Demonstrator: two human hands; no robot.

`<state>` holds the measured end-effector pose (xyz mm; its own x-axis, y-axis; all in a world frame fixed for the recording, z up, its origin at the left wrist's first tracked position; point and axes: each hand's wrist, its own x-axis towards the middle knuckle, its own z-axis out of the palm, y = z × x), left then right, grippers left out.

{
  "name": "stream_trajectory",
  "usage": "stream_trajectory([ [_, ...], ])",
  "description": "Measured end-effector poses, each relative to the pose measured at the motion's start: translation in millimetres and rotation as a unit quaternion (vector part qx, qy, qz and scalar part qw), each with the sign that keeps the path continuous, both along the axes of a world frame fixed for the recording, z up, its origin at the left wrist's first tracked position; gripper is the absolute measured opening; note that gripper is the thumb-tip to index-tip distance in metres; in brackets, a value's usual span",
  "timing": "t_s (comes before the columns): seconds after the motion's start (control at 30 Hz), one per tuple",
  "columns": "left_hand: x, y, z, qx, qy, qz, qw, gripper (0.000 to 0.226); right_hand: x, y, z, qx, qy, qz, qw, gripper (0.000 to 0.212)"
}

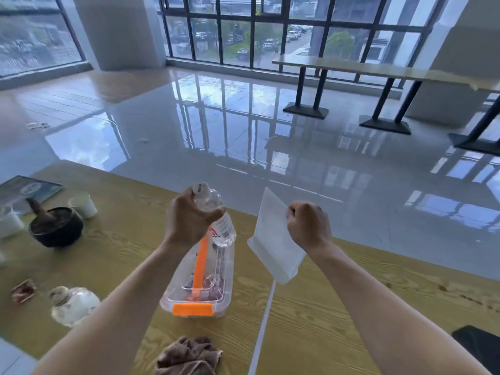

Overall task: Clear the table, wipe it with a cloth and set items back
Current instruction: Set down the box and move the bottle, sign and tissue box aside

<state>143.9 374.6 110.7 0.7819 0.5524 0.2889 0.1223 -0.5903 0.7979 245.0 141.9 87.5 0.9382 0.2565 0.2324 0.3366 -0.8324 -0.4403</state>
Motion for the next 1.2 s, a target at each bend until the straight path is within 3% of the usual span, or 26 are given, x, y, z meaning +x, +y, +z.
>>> stream_trajectory([
  [0.6, 82, 166, -48, 0.015, 0.083, 0.072, 0.994, 0.053, 63, 113, -49, -0.014, 0.037, 0.005, 0.999, 0.019],
  [1.2, 82, 165, -116, 0.005, 0.168, 0.069, 0.983, 0.042, 69, 141, -65, -0.039, 0.047, 0.039, 0.997, 0.017],
])
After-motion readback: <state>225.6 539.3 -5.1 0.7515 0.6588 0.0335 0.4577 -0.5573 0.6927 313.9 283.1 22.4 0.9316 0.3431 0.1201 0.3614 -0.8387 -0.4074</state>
